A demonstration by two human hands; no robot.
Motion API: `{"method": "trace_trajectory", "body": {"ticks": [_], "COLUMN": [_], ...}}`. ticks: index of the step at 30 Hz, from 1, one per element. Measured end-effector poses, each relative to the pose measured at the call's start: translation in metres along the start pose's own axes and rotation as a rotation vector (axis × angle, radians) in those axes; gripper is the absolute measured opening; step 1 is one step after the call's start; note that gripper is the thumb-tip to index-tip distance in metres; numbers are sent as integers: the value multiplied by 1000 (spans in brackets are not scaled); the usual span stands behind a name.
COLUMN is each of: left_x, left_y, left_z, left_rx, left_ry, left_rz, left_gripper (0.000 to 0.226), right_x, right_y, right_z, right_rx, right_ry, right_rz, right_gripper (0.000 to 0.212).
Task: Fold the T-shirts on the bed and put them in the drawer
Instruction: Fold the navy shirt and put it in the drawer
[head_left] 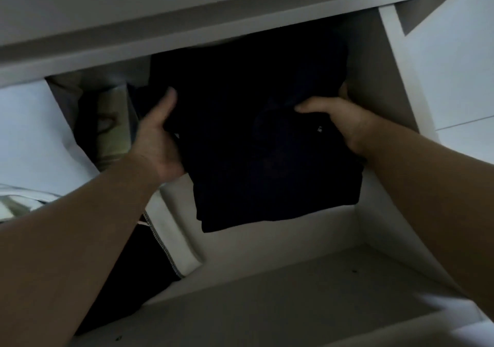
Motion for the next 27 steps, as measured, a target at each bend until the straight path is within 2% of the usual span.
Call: {"method": "trace_trajectory", "body": {"ticks": [1, 4, 5, 7, 8, 10, 11, 12, 14, 16, 17, 18, 20, 22, 24, 26, 27], "left_x": [-2, 5, 8, 11, 11, 11, 12, 13, 19, 21, 23, 27, 37, 40, 40, 35, 31], "left_y": [-4, -8, -8, -8, -9, -9, -8, -6, 5, 21, 32, 45, 72, 90, 89, 78, 77], "left_z": [0, 3, 4, 3, 2, 0, -2, -4, -10, -24, -35, -46, -66, -70, -66, -59, -55], "left_rx": [-11, -28, -10, 59, 96, 148, 159, 153, 129, 181, 234, 261, 208, 162, 202, 205, 166], "left_ry": [17, 52, 57, 58, 50, 37, 32, 22, -98, -398, -524, -579, -651, -773, -881, -948, -948], "left_rz": [-29, -21, -31, -73, -90, -105, -99, -78, -16, 53, 140, 256, 569, 867, 968, 1032, 1082], "left_gripper": [58, 64, 66, 67, 68, 74, 77, 78, 74, 76, 80, 83, 86, 67, 46, 44, 46], "right_x": [2, 7, 7, 7, 8, 11, 13, 15, 14, 7, 3, 0, 2, 8, 6, 0, -3], "right_y": [1, 8, 10, 16, 19, 19, 14, 10, 5, -4, -11, -19, -38, -48, -49, -45, -48], "right_z": [-4, -14, -17, -20, -19, -15, -13, -12, -15, -31, -43, -57, -80, -85, -80, -75, -75], "right_rx": [37, 34, 14, -22, -30, -34, -38, -53, -71, -46, -37, -41, -88, -149, -260, -339, -307], "right_ry": [65, 234, 268, 283, 268, 137, 30, -60, -219, -304, -344, -391, -459, -474, -511, -564, -552], "right_rz": [77, 206, 227, 255, 262, 211, 146, 80, -3, -111, -241, -401, -691, -817, -839, -832, -882], "right_gripper": [93, 29, 20, 21, 28, 74, 89, 89, 67, 61, 63, 64, 59, 51, 44, 40, 40]}}
Point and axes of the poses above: each hand's wrist, its own z-axis towards the middle knuckle, its own x-axis out of the palm, y = z × x, the point moved 2 cm from there along z, towards the middle knuckle, and after that the axes turned 14 degrees about z, right-handed, at the moved point
